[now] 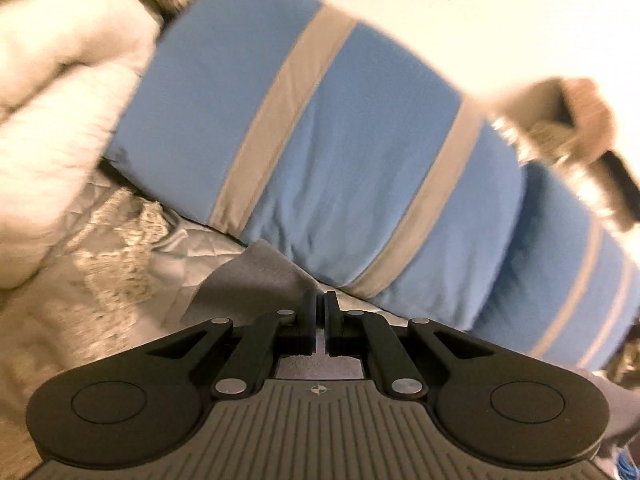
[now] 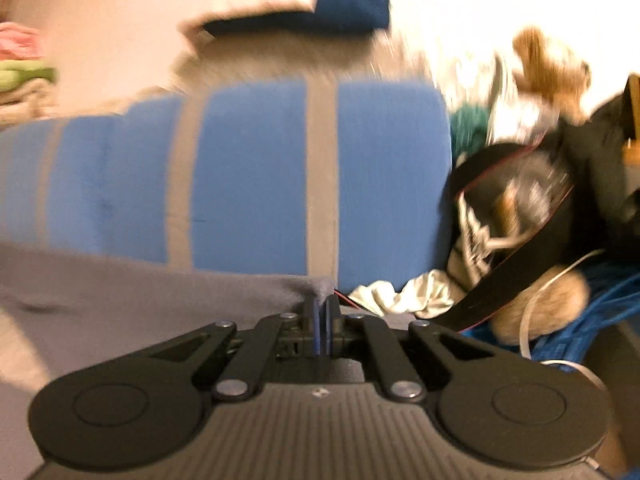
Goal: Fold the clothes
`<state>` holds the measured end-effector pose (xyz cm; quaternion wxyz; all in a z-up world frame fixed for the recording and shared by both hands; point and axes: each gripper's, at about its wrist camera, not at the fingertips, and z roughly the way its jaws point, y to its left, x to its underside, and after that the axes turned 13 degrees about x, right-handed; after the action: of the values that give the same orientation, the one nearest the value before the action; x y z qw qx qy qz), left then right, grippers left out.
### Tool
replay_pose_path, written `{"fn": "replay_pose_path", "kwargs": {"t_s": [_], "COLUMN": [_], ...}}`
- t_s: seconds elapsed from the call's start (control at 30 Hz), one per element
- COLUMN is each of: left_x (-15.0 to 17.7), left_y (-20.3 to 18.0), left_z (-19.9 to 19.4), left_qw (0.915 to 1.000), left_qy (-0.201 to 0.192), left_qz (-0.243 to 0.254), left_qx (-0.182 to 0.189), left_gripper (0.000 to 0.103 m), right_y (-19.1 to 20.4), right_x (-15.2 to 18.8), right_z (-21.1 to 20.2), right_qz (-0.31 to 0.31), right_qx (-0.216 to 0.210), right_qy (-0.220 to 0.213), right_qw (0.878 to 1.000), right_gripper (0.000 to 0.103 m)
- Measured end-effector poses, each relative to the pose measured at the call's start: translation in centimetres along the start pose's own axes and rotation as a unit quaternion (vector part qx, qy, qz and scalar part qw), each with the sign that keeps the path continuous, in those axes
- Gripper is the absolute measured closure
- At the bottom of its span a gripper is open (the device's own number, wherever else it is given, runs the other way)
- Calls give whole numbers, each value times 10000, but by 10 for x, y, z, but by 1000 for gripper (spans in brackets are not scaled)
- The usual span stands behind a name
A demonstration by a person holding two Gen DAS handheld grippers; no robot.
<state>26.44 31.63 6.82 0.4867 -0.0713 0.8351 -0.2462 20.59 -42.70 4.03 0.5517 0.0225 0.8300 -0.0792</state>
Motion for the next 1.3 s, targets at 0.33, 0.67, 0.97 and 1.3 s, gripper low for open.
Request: {"fn": "replay_pose_path", "kwargs": {"t_s": [0.33,0.67,0.97,1.3], "left_x": [53,57,119,230], "left_y": [36,-51,-157,-259], "left_z": [-99,-103,-71,-19], "left_qw": [9972,9920,9473,8433], "left_qy": [724,797,685,1508], "left_qz": [-174,934,3117,5082], "left_qx": [44,309,268,890], "left_gripper": [91,53,37,36], "right_y": [-38,-11,2,0], "right_x": [101,116,155,122], "right_z": [-120,-93,-48,-49], "right_qz": [-918,-3611,-5738,-5776], "right_qx": [246,1040,843,434], "right_qy": [1000,602,284,-55], "right_qw": [9904,9247,8141,8152], "right_gripper": [57,35,36,92]}}
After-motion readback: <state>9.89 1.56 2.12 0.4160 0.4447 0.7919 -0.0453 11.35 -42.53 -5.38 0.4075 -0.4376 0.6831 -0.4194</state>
